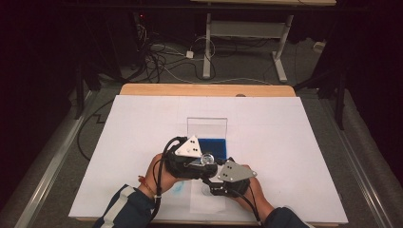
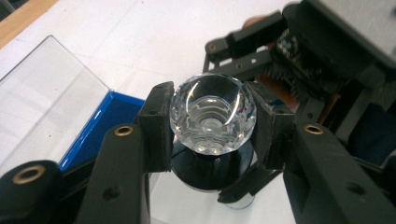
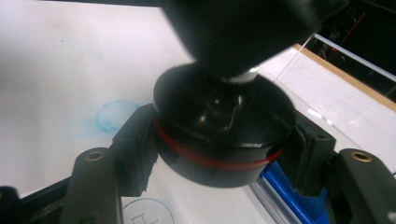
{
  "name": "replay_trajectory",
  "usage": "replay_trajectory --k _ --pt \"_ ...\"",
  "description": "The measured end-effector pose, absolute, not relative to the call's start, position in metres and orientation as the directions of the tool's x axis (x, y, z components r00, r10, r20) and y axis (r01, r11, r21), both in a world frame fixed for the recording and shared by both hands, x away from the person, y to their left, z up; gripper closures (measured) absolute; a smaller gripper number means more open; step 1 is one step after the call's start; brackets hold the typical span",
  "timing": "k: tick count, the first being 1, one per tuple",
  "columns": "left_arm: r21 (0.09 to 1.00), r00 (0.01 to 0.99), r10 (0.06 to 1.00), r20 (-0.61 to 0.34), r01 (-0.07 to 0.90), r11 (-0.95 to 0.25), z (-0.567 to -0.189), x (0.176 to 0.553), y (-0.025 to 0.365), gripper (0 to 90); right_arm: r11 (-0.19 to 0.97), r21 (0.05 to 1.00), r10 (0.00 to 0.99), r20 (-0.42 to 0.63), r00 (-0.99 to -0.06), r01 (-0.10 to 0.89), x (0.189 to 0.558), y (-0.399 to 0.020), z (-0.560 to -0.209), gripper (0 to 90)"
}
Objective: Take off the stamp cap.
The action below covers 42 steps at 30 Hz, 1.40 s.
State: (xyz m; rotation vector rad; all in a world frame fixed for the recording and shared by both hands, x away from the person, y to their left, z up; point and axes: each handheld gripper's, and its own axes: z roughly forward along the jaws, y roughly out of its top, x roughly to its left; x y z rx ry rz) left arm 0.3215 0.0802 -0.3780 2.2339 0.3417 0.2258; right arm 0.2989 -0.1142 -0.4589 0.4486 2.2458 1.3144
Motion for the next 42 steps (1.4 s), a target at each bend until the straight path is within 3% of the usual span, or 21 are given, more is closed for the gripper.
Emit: replay_trajectory --k 13,42 --pt "0.792 0.939 0.341 0.047 0.173 -0.586 -0.3785 0.319 0.0786 54.2 0.441 0.895 0.538 -0.211 -0.816 0.06 0.3011 -0.1172 -0.4607 37.8" --pt "0.789 0.945 0.321 0.068 0.146 -0.596 -0.3837 0.3178 0.08 54.5 0.521 0.847 0.477 -0.186 -0.859 0.106 0.3032 -0.1199 -0.4545 38.8"
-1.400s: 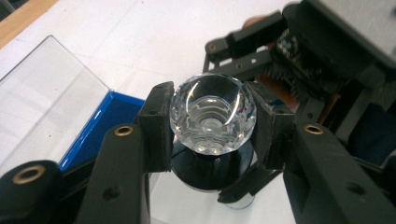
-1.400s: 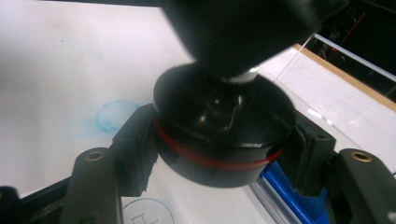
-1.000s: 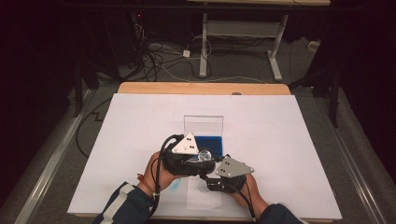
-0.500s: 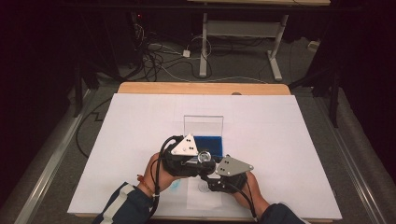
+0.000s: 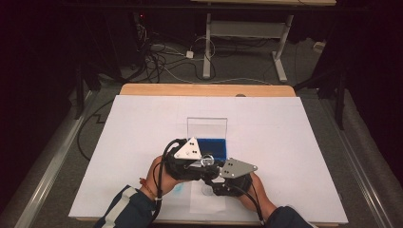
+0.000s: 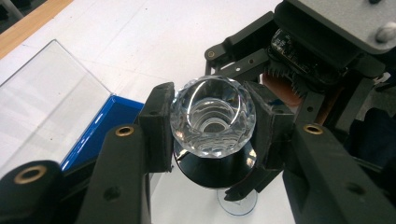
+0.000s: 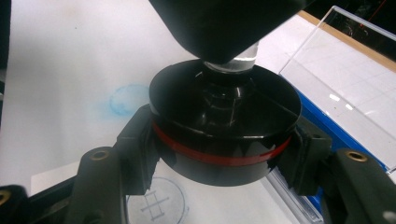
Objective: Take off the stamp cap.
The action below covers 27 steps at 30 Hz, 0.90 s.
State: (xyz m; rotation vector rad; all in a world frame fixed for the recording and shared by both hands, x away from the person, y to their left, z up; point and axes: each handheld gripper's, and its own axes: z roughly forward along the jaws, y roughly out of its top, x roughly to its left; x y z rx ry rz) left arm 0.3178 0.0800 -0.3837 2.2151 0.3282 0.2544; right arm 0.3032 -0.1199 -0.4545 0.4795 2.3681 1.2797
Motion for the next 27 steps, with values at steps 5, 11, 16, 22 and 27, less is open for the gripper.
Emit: replay_trajectory --k 5,11,16,22,27 --pt "0.805 0.934 0.336 0.119 0.107 -0.583 -0.373 0.314 0.088 54.5 0.577 0.814 0.426 -0.227 -0.875 0.07 0.299 -0.113 -0.459 38.8" --pt "0.807 0.941 0.322 0.103 0.11 -0.581 -0.375 0.313 0.087 54.5 0.576 0.813 0.444 -0.222 -0.868 0.087 0.302 -0.118 -0.457 38.7" --pt "0.81 0.939 0.328 0.105 0.111 -0.576 -0.374 0.314 0.09 54.5 0.596 0.798 0.435 -0.228 -0.871 0.089 0.301 -0.118 -0.458 38.6" --pt "0.806 0.937 0.332 0.111 0.111 -0.582 -0.374 0.314 0.094 54.5 0.604 0.792 0.438 -0.241 -0.866 0.085 0.301 -0.126 -0.457 38.5" --pt "0.799 0.933 0.341 0.113 0.119 -0.589 -0.375 0.316 0.098 54.6 0.613 0.785 0.448 -0.251 -0.858 0.09 0.301 -0.135 -0.455 38.5"
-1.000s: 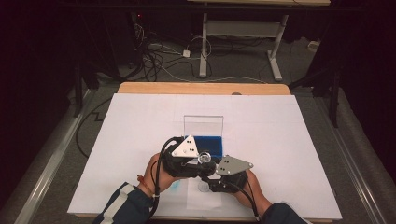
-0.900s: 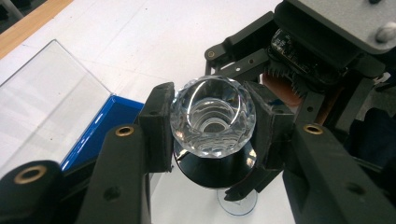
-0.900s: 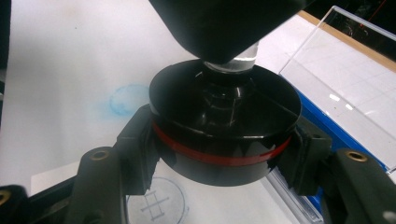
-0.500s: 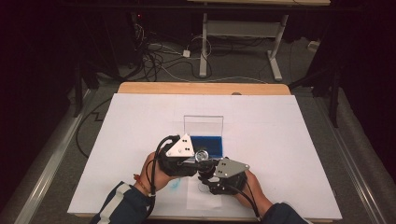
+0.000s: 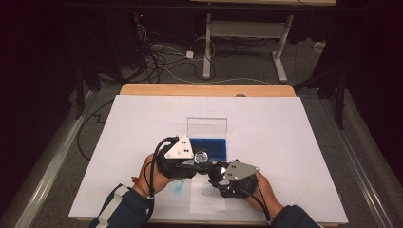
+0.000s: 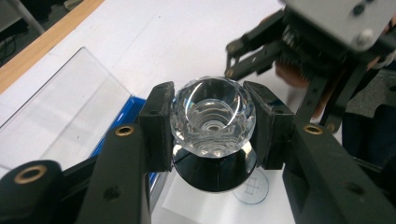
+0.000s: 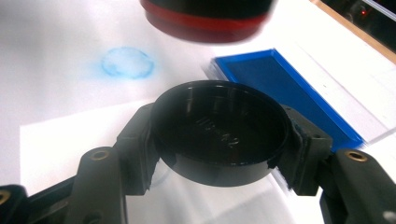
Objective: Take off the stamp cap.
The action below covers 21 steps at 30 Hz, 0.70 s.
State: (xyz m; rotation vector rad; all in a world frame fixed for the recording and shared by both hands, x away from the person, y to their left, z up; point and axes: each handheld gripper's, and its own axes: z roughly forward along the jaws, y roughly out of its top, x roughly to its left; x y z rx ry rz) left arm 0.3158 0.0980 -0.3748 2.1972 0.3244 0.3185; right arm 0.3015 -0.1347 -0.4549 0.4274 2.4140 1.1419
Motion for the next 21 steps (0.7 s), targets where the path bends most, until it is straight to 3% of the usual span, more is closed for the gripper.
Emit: replay_trajectory --k 21 --pt "0.79 0.922 0.374 0.105 0.151 -0.594 -0.378 0.323 0.11 54.5 0.583 0.806 0.536 -0.29 -0.793 0.099 0.297 -0.181 -0.435 38.4"
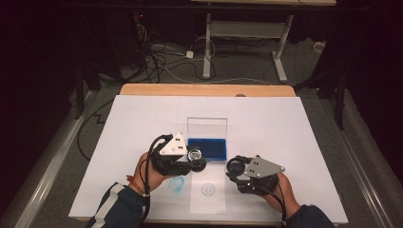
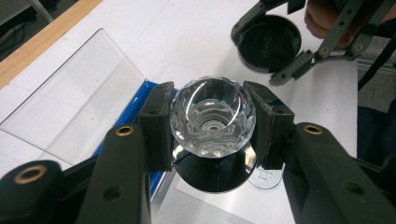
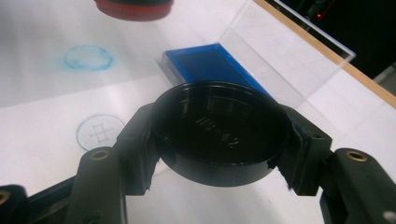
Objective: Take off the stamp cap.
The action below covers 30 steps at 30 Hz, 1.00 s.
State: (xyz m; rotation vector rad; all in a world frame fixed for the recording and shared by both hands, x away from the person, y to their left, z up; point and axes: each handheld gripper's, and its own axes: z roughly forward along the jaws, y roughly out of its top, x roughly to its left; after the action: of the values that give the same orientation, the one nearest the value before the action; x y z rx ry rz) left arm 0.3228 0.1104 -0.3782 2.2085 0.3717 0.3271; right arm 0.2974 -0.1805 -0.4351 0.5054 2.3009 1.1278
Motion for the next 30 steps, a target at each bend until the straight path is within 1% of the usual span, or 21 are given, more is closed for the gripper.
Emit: replay_trajectory --k 16,30 --pt "0.789 0.921 0.373 0.112 0.145 -0.596 -0.379 0.324 0.111 54.5 0.572 0.809 0.593 -0.295 -0.749 0.134 0.289 -0.221 -0.436 38.4" --pt "0.797 0.916 0.387 0.104 0.156 -0.583 -0.378 0.33 0.112 54.5 0.556 0.816 0.628 -0.289 -0.723 0.156 0.282 -0.245 -0.437 38.3"
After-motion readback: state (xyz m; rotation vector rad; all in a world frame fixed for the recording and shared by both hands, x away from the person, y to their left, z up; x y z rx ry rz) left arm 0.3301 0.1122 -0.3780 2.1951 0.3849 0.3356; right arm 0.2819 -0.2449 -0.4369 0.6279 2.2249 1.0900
